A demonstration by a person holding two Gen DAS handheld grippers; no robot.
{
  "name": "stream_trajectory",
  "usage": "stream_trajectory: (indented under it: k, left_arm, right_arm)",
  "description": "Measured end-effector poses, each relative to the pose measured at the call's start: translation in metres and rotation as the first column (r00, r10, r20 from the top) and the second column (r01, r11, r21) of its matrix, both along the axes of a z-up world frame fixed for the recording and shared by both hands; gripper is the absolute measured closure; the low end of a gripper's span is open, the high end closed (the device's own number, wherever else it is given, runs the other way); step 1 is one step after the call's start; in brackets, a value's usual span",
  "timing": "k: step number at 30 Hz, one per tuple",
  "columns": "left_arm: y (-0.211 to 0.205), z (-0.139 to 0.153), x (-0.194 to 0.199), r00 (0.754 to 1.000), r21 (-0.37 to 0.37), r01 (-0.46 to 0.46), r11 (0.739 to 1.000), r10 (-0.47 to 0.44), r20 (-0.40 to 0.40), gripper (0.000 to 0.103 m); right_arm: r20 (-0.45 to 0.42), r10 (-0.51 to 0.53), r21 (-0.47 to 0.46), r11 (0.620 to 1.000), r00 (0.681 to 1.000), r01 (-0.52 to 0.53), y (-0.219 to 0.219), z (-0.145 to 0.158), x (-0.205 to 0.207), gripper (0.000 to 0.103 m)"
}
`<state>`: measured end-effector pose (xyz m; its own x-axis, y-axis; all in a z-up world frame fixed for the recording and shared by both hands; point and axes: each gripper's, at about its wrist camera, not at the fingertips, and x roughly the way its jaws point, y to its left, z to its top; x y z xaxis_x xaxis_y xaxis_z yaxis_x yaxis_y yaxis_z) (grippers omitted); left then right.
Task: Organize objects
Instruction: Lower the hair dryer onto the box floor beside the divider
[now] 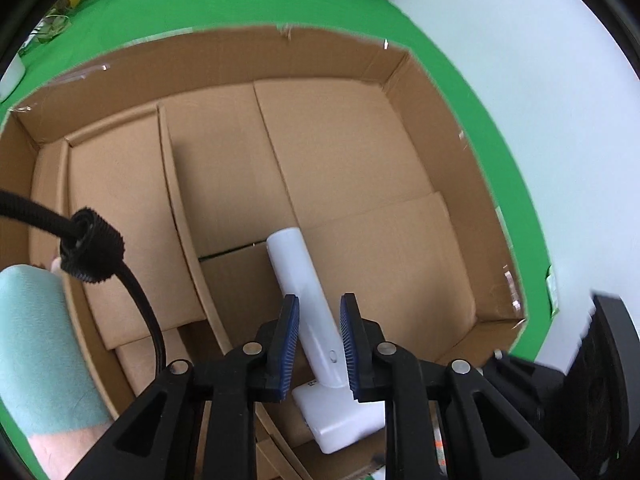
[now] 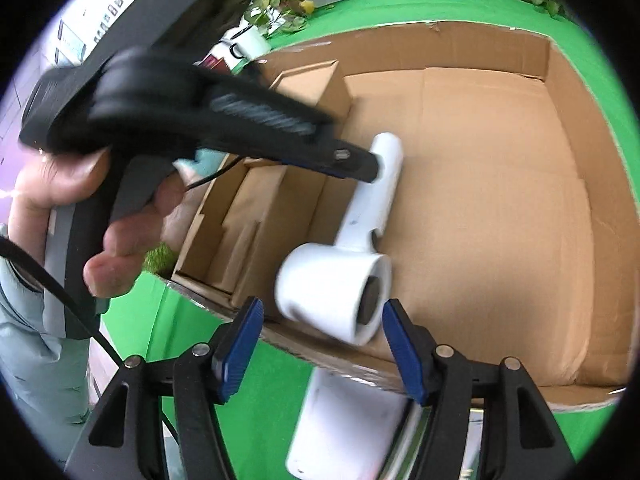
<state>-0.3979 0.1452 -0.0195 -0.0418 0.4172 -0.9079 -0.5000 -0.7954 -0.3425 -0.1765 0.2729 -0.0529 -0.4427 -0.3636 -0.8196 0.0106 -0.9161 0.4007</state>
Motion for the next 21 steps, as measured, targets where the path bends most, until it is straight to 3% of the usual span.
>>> stream_trajectory:
  k: [4, 8, 13, 15, 21]
  left_arm:
    - [-0.015, 0.027, 0.008, 0.997, 0.03, -0.033, 0.999, 0.035, -0.067, 0.083]
    - [-0.039, 0.04, 0.017, 0.99, 0.044, -0.085, 0.995, 0.089, -0.11, 0.083]
    - [-0.065, 0.035, 0.021, 0.985, 0.038, -0.129, 0.991, 0.133, -0.113, 0.083]
    - [-0.07, 0.032, 0.021, 0.984, 0.04, -0.135, 0.99, 0.139, -0.11, 0.083]
    - [-0.082, 0.024, 0.028, 0.983, 0.054, -0.141, 0.989, 0.146, -0.111, 0.083]
  right_arm:
    - [0.009, -0.077, -0.08, 0.994, 0.997, 0.078, 0.024, -0.002, -0.012, 0.041]
    - [0.051, -0.048, -0.034, 0.998, 0.998, 0.05, 0.015, -0.011, -0.039, 0.045]
    - [0.134, 0.003, -0.003, 1.0, 0.991, -0.003, 0.006, -0.023, -0.066, 0.059]
    - [0.169, 0.013, -0.017, 1.0, 0.986, -0.01, 0.004, -0.031, -0.067, 0.07]
    - [0.173, -0.058, -0.046, 0.997, 0.983, 0.067, -0.001, -0.039, -0.066, 0.072]
